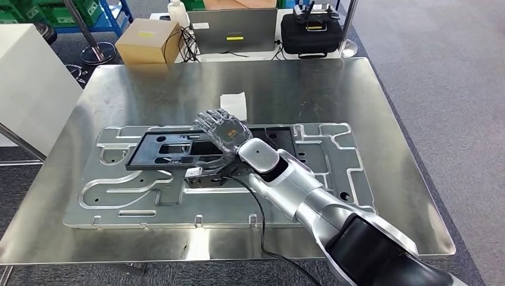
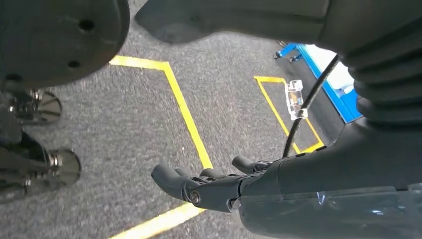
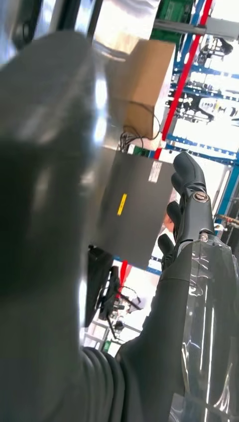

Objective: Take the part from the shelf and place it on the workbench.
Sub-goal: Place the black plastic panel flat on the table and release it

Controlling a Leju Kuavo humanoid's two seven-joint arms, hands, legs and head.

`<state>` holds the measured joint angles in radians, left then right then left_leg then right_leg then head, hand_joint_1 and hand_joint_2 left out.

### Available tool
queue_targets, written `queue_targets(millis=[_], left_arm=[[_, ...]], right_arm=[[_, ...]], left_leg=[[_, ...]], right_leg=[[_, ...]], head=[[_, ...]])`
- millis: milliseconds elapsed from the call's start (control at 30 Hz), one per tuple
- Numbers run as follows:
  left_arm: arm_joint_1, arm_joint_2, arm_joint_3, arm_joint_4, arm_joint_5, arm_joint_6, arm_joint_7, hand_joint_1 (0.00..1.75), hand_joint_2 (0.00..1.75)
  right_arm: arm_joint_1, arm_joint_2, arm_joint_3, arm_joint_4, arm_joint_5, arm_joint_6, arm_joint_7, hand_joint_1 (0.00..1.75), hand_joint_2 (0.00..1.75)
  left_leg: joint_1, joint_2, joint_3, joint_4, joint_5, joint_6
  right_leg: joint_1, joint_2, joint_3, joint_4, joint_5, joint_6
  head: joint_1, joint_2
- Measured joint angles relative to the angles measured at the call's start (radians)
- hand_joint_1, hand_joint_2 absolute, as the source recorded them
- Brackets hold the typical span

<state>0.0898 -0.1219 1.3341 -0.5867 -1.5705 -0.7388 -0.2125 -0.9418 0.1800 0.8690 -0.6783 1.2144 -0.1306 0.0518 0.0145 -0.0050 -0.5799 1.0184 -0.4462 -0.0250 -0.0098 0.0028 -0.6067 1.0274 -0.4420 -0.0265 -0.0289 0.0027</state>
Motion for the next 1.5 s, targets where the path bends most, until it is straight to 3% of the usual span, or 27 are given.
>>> queue_targets(millis=[67,133,200,233,333,400,500,567,633,667,700,733,800,867,933,1000,1067,1133,1167,1200,1233,1267,1300,1333,1400,1433,1500], left_arm=[[0.0,-0.001,0.004,0.0,0.0,-0.006,0.0,0.0,0.0],[0.0,-0.002,0.007,0.0,0.0,-0.008,0.0,0.0,0.0],[0.0,-0.002,0.01,0.0,0.0,-0.008,0.0,0.0,0.0],[0.0,-0.002,0.012,0.0,0.0,-0.008,0.0,0.0,0.0],[-0.001,-0.001,0.015,0.0,0.0,-0.009,0.0,0.0,0.0],[-0.001,0.0,0.016,0.0,0.0,-0.011,0.0,0.0,0.0],[0.0,0.001,0.02,-0.001,0.0,-0.016,0.0,0.0,0.0],[-0.001,0.001,0.021,-0.001,0.0,-0.021,0.0,0.0,0.0],[-0.001,0.001,0.022,-0.002,0.0,-0.026,0.0,0.0,0.0],[0.0,0.001,0.023,-0.003,0.0,-0.03,-0.001,0.0,0.0],[0.0,0.0,0.024,-0.006,0.0,-0.036,-0.001,0.0,0.0],[0.0,-0.002,0.025,-0.011,0.0,-0.043,-0.002,0.0,0.0],[0.001,-0.007,0.029,-0.023,0.0,-0.059,-0.003,0.0,0.0],[0.002,-0.015,0.033,-0.04,0.0,-0.076,-0.003,0.0,0.0],[0.006,-0.027,0.039,-0.068,0.0,-0.1,-0.004,0.0,0.0],[0.01,-0.039,0.045,-0.1,0.0,-0.122,-0.004,0.0,0.0],[0.015,-0.052,0.051,-0.128,0.0,-0.139,-0.005,0.0,0.0],[0.018,-0.067,0.058,-0.158,0.0,-0.158,-0.006,0.0,0.0],[0.019,-0.075,0.062,-0.176,-0.001,-0.169,-0.006,0.0,0.0],[0.02,-0.083,0.067,-0.196,-0.001,-0.182,-0.007,0.0,0.0],[0.021,-0.092,0.072,-0.217,-0.001,-0.195,-0.007,0.0,0.0],[0.023,-0.102,0.076,-0.239,-0.001,-0.21,-0.008,0.0,0.0],[0.025,-0.112,0.082,-0.262,-0.001,-0.225,-0.009,0.0,0.0],[0.026,-0.123,0.088,-0.286,-0.001,-0.239,-0.01,0.0,0.0],[0.028,-0.146,0.1,-0.335,-0.001,-0.265,-0.013,0.0,0.0],[0.029,-0.156,0.108,-0.357,0.0,-0.275,-0.014,0.0,0.0],[0.032,-0.174,0.125,-0.392,0.0,-0.288,-0.017,0.0,0.0]], right_arm=[[0.0,0.001,0.0,0.0,-0.001,0.0,0.0,0.0,0.0],[0.001,0.001,0.0,0.001,-0.002,0.0,0.0,0.0,0.0],[0.005,0.0,0.0,0.003,-0.002,0.001,-0.001,0.0,0.0],[0.006,0.0,0.0,0.003,-0.002,0.001,-0.001,0.0,0.0],[0.005,0.0,-0.001,0.003,-0.002,0.0,-0.002,0.0,0.0],[0.005,0.0,-0.001,0.003,-0.003,0.0,-0.002,0.0,0.0],[0.005,-0.001,-0.002,0.003,-0.003,-0.001,-0.003,0.0,0.0],[0.005,-0.004,-0.002,0.003,-0.003,-0.002,-0.004,0.0,0.0],[0.009,-0.007,-0.002,0.004,-0.003,-0.002,-0.004,0.0,0.0],[0.012,-0.009,-0.002,0.004,-0.003,-0.003,-0.004,0.0,0.0],[0.015,-0.011,-0.002,0.005,-0.003,-0.004,-0.004,0.0,0.0],[0.017,-0.012,-0.002,0.006,-0.003,-0.006,-0.004,0.0,0.0],[0.019,-0.014,-0.002,0.007,-0.002,-0.014,-0.004,0.0,0.0],[0.02,-0.014,-0.002,0.004,0.001,-0.035,-0.002,0.0,0.0],[0.025,-0.016,-0.002,-0.002,0.009,-0.074,0.006,0.0,0.0],[0.035,-0.021,-0.004,-0.01,0.018,-0.116,0.015,0.0,0.0],[0.049,-0.024,-0.008,-0.023,0.025,-0.146,0.02,0.0,0.0],[0.069,-0.031,-0.014,-0.045,0.033,-0.173,0.025,0.0,0.0],[0.083,-0.036,-0.018,-0.059,0.038,-0.189,0.029,0.0,0.0],[0.099,-0.044,-0.024,-0.076,0.045,-0.204,0.033,0.0,0.0],[0.117,-0.053,-0.029,-0.095,0.053,-0.217,0.036,0.0,0.0],[0.136,-0.064,-0.035,-0.116,0.061,-0.228,0.039,0.0,0.0],[0.155,-0.075,-0.043,-0.139,0.07,-0.238,0.041,0.0,0.0],[0.173,-0.088,-0.053,-0.163,0.079,-0.247,0.043,0.0,0.0],[0.211,-0.117,-0.08,-0.214,0.098,-0.269,0.05,0.0,0.0],[0.232,-0.133,-0.096,-0.239,0.107,-0.284,0.053,0.0,0.0],[0.278,-0.166,-0.131,-0.283,0.124,-0.315,0.058,0.0,0.0]], left_leg=[[0.002,0.0,-0.027,0.069,-0.054,-0.007],[0.003,0.001,-0.076,0.198,-0.127,-0.013],[0.003,0.001,-0.097,0.272,-0.152,-0.014],[0.003,0.001,-0.081,0.252,-0.137,-0.012],[-0.003,0.0,0.031,0.056,-0.062,0.005],[-0.01,0.0,0.061,-0.008,-0.046,0.014],[-0.011,0.002,0.052,-0.016,-0.024,0.028],[-0.005,0.006,0.038,-0.025,-0.001,0.042],[-0.004,0.009,0.015,-0.024,0.016,0.049],[-0.005,0.01,0.002,-0.023,0.024,0.049],[-0.005,0.011,-0.011,-0.021,0.032,0.048],[-0.005,0.011,-0.024,-0.018,0.039,0.047],[-0.005,0.011,-0.048,-0.009,0.053,0.042],[-0.008,0.01,-0.065,0.0,0.064,0.033],[-0.009,0.01,-0.07,0.001,0.077,0.022],[-0.007,0.008,-0.074,0.001,0.082,0.01],[-0.004,0.007,-0.091,0.04,0.03,-0.001],[0.0,0.007,-0.122,0.154,-0.072,-0.01],[0.001,0.007,-0.135,0.22,-0.11,-0.013],[0.001,0.007,-0.138,0.27,-0.124,-0.016],[0.002,0.007,-0.127,0.29,-0.115,-0.017],[0.002,0.007,-0.099,0.274,-0.089,-0.018],[0.003,0.007,-0.053,0.224,-0.062,-0.017],[0.003,0.006,0.002,0.15,-0.054,-0.015],[-0.001,0.001,0.085,0.024,-0.067,-0.005],[-0.004,-0.001,0.099,-0.006,-0.079,0.002],[-0.006,0.0,0.091,-0.015,-0.066,0.02]], right_leg=[[-0.003,-0.002,-0.003,-0.005,0.007,-0.011],[0.0,-0.004,-0.01,-0.004,0.01,-0.015],[0.005,-0.005,-0.017,-0.002,0.014,-0.018],[0.006,-0.005,-0.021,0.0,0.016,-0.018],[0.01,-0.003,-0.026,0.003,0.024,-0.012],[0.01,-0.003,-0.029,0.003,0.032,-0.001],[0.009,-0.003,-0.036,0.004,0.037,0.02],[0.008,-0.001,-0.059,0.056,-0.018,0.031],[0.003,-0.001,-0.099,0.175,-0.112,0.038],[0.002,-0.001,-0.112,0.232,-0.143,0.042],[0.001,-0.002,-0.114,0.267,-0.153,0.044],[0.001,-0.002,-0.098,0.268,-0.142,0.045],[0.001,-0.002,-0.015,0.17,-0.093,0.041],[0.005,-0.002,0.072,0.041,-0.079,0.03],[0.011,0.0,0.096,-0.009,-0.084,0.019],[0.009,-0.002,0.087,-0.014,-0.068,0.005],[0.005,-0.006,0.071,-0.018,-0.046,-0.01],[0.004,-0.007,0.044,-0.018,-0.024,-0.018],[0.005,-0.007,0.028,-0.017,-0.012,-0.018],[0.006,-0.008,0.013,-0.015,-0.001,-0.017],[0.006,-0.009,-0.003,-0.013,0.008,-0.015],[0.005,-0.01,-0.018,-0.009,0.017,-0.013],[0.005,-0.011,-0.032,-0.005,0.026,-0.009],[0.005,-0.011,-0.044,0.0,0.033,-0.005],[0.006,-0.011,-0.058,0.006,0.048,0.008],[0.006,-0.012,-0.059,0.005,0.057,0.015],[0.005,-0.014,-0.059,0.001,0.069,0.029]], head=[[-0.003,0.0],[-0.004,0.0],[-0.004,0.0],[-0.004,0.0],[-0.003,0.0],[-0.003,0.0],[-0.003,0.0],[0.001,0.0],[0.005,0.0],[0.005,0.0],[0.005,0.0],[0.005,0.0],[0.005,0.0],[0.004,0.0],[0.005,0.0],[0.008,0.0],[0.004,0.0],[0.0,0.0],[0.0,0.0],[0.0,0.0],[0.0,0.0],[0.0,0.0],[0.0,0.0],[-0.001,0.0],[0.0,0.0],[-0.001,0.0],[-0.002,0.0]])
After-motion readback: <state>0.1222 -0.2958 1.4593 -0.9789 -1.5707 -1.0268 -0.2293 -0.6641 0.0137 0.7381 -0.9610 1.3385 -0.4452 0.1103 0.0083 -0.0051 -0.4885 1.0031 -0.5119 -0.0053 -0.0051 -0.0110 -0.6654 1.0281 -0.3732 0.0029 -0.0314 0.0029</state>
